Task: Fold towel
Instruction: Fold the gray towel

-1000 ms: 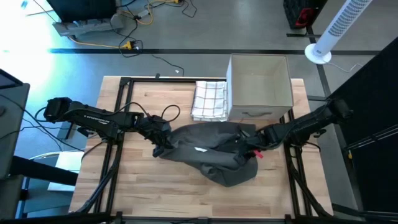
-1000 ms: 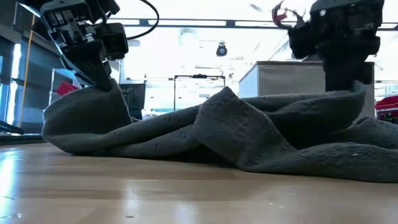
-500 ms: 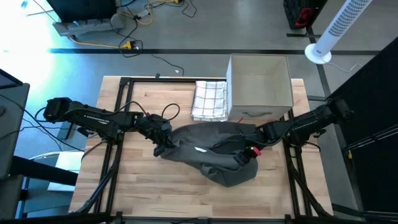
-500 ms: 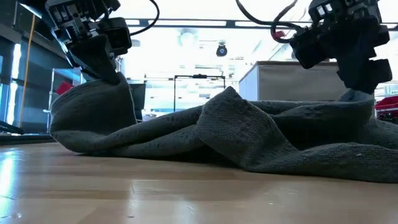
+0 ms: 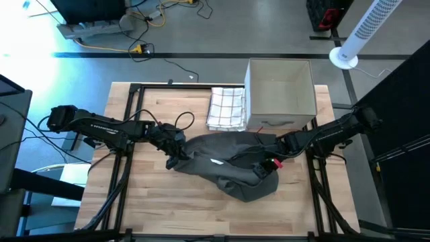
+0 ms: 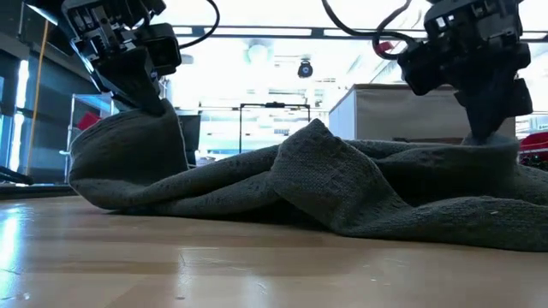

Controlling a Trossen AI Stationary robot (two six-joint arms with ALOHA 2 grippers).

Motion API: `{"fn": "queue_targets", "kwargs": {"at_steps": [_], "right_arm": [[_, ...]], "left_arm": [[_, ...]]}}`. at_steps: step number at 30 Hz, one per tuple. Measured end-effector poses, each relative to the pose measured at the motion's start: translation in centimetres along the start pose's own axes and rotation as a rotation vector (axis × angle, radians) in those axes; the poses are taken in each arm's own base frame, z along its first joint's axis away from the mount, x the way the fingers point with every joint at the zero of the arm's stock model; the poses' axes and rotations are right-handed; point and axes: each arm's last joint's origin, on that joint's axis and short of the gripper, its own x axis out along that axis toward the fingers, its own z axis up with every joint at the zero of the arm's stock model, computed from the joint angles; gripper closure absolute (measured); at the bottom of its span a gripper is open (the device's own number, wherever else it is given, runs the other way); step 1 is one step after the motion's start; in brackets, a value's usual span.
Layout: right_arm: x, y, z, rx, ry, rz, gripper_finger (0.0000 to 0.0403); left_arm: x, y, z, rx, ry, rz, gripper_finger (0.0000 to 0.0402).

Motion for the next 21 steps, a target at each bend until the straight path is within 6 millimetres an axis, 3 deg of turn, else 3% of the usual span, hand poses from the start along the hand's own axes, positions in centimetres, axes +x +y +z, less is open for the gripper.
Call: {"fn": "queue_targets", "kwargs": {"at_steps": [11, 17, 21], "right_arm": [[-0.5, 0.8, 0.2, -0.034, -0.052, 0.015, 0.0402], [-4.8, 3.8, -0.3, -0.158, -0.131, -0.025, 0.0402], [-8.4, 5.6, -1.0, -0.216, -0.182, -0.054, 0.0402]], "left_arm": [[-0.1, 0.1, 0.1, 0.002, -0.025, 0.050, 0.0397], [-1.2, -0.7, 1.8, 0.030, -0.122, 0.091, 0.0397], [-3.0, -1.6, 3.5, 0.080, -0.182, 0.077, 0.0397]]}}
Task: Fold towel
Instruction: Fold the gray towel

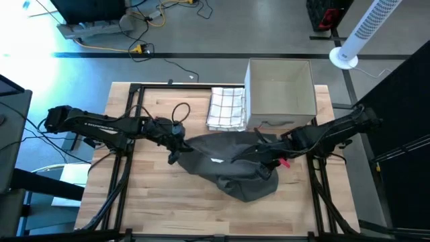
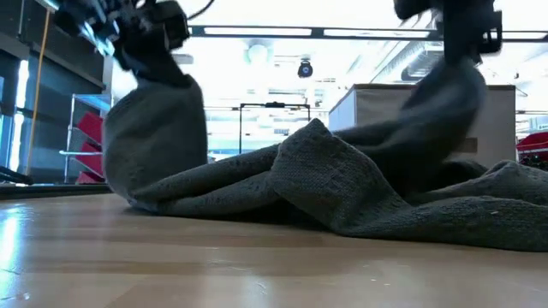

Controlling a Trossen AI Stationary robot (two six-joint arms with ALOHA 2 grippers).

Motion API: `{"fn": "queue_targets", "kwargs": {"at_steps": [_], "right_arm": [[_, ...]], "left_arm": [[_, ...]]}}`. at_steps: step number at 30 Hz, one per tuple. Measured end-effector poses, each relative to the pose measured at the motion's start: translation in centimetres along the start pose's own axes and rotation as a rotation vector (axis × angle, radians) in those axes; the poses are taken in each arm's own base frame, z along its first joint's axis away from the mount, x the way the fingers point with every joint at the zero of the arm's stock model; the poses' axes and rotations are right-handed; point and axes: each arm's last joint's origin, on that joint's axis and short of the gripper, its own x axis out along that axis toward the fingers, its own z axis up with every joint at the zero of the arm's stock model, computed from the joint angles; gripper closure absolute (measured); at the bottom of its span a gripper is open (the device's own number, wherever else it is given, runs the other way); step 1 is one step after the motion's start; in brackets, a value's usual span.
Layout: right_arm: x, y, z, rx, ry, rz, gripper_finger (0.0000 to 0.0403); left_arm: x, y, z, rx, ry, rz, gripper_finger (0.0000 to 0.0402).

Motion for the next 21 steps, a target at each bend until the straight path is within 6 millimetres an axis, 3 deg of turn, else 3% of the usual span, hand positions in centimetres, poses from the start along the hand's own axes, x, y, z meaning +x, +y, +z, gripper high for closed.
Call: {"fn": "queue_targets", "kwargs": {"at_steps": [4, 10, 21], "right_arm": [[-3.3, 1.2, 0.1, -0.053, -0.086, -0.029, 0.0403], [-7.5, 2.3, -0.4, -0.099, -0.250, -0.076, 0.0403], [-13.0, 4.6, -1.8, -0.224, -0.581, -0.042, 0.0403]], "left_arm": [[-2.6, -0.8, 2.3, 0.056, -0.066, -0.005, 0.0397], [-8.4, -2.6, 6.1, 0.153, -0.311, -0.009, 0.0397], [-18.1, -5.0, 9.0, 0.223, -0.653, -0.036, 0.0397]]}}
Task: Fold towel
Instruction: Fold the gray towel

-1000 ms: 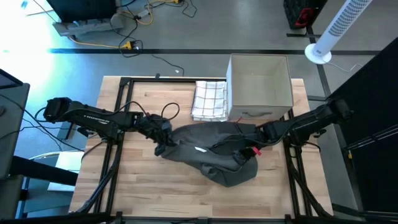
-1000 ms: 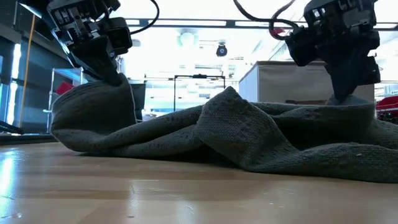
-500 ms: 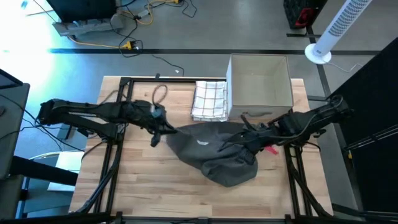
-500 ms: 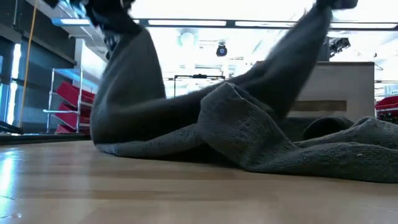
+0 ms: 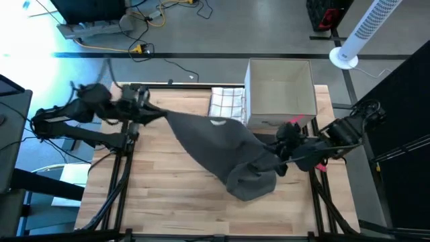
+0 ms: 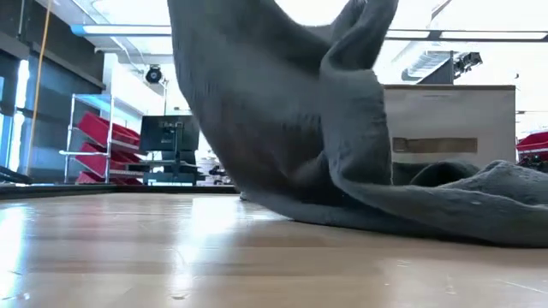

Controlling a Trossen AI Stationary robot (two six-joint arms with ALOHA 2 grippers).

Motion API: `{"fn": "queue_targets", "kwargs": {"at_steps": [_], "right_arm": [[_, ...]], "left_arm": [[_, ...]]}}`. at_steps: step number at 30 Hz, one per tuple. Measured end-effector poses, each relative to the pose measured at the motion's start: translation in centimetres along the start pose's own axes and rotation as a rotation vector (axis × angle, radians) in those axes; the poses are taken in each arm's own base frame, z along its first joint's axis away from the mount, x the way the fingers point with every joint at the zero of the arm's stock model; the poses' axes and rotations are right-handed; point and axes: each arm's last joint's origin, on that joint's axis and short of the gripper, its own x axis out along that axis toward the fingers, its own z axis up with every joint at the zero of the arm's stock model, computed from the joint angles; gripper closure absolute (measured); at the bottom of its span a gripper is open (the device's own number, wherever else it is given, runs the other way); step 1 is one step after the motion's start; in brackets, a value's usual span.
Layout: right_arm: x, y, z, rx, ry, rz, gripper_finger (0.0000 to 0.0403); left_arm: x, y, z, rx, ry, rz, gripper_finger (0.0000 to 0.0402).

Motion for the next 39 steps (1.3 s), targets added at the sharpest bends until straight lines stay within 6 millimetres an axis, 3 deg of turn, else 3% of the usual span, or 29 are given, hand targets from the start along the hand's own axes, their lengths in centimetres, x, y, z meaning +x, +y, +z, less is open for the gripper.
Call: {"fn": "queue_targets", "kwargs": {"at_steps": [6, 11, 18, 24, 32, 39], "right_arm": [[-3.9, 2.0, 2.0, -0.101, -0.269, 0.123, 0.0403], [-6.8, 3.5, 4.0, -0.196, -0.482, 0.226, 0.0403], [-9.7, 5.1, 5.8, -0.363, -0.748, 0.407, 0.0403], [-11.4, 5.5, 6.4, -0.473, -0.913, 0.453, 0.0403], [-12.8, 5.8, 6.8, -0.603, -1.099, 0.557, 0.0403], [-13.3, 5.7, 7.3, -0.673, -1.212, 0.494, 0.0403]], "left_arm": [[-2.7, -1.2, 4.3, 0.010, -0.222, -0.113, 0.0397], [-3.6, -1.9, 6.1, 0.042, -0.333, -0.194, 0.0397], [-1.2, -3.4, 6.5, 0.006, -0.402, -0.369, 0.0397], [1.1, -6.0, 6.6, 0.116, -0.501, -0.464, 0.0397], [1.6, -8.8, 9.5, 0.160, -0.604, -0.561, 0.0397], [1.9, -10.6, 11.8, 0.278, -0.697, -0.521, 0.0397]]}}
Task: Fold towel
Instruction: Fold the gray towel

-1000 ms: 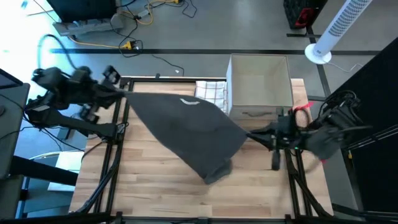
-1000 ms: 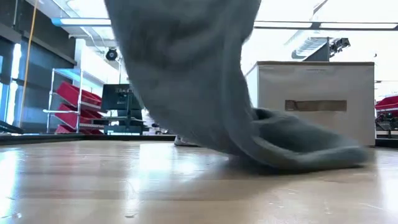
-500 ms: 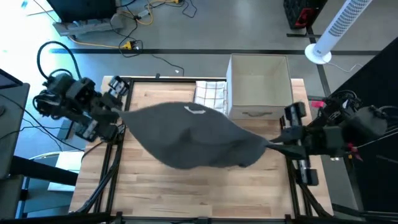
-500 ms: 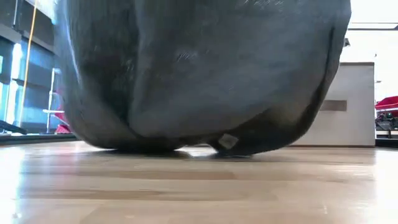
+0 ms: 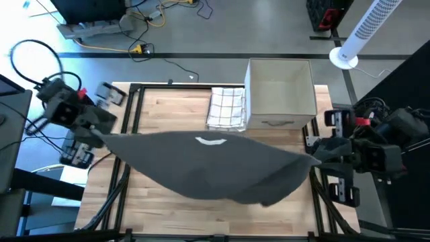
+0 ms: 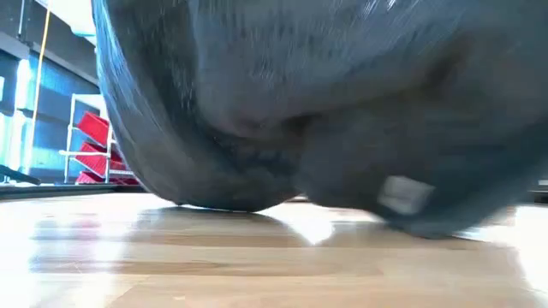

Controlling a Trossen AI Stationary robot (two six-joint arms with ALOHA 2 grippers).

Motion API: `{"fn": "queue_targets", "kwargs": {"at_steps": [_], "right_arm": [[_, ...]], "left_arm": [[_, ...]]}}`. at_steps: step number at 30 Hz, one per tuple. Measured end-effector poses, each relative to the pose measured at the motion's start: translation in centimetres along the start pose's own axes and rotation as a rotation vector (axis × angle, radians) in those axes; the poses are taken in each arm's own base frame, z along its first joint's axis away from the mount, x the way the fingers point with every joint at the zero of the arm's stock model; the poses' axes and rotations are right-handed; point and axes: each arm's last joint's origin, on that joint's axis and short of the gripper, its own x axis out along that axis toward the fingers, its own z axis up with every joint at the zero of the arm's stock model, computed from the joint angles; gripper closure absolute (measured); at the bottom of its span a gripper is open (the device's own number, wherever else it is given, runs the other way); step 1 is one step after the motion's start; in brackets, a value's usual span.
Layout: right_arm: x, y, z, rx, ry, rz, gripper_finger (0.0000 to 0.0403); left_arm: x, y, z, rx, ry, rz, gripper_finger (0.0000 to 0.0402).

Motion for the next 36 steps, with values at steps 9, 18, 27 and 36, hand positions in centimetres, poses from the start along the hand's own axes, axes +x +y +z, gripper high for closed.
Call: {"fn": "queue_targets", "kwargs": {"at_steps": [9, 18, 27, 36], "right_arm": [[-0.1, -0.2, 0.4, -0.053, -0.068, 0.024, 0.0403], [-0.6, 0.9, 1.0, -0.043, -0.104, 0.119, 0.0403], [-1.4, 1.3, 2.7, -0.133, -0.234, 0.107, 0.0403], [-1.9, 1.2, 3.7, -0.183, -0.288, 0.046, 0.0403]], "left_arm": [[2.0, 0.5, 2.0, 0.057, -0.075, 0.030, 0.0397], [3.9, -1.8, -0.5, 0.005, -0.029, -0.082, 0.0397], [4.4, -3.3, -0.2, -0.009, -0.097, -0.101, 0.0397], [4.5, -3.1, 1.4, -0.030, -0.138, -0.017, 0.0397]]}}
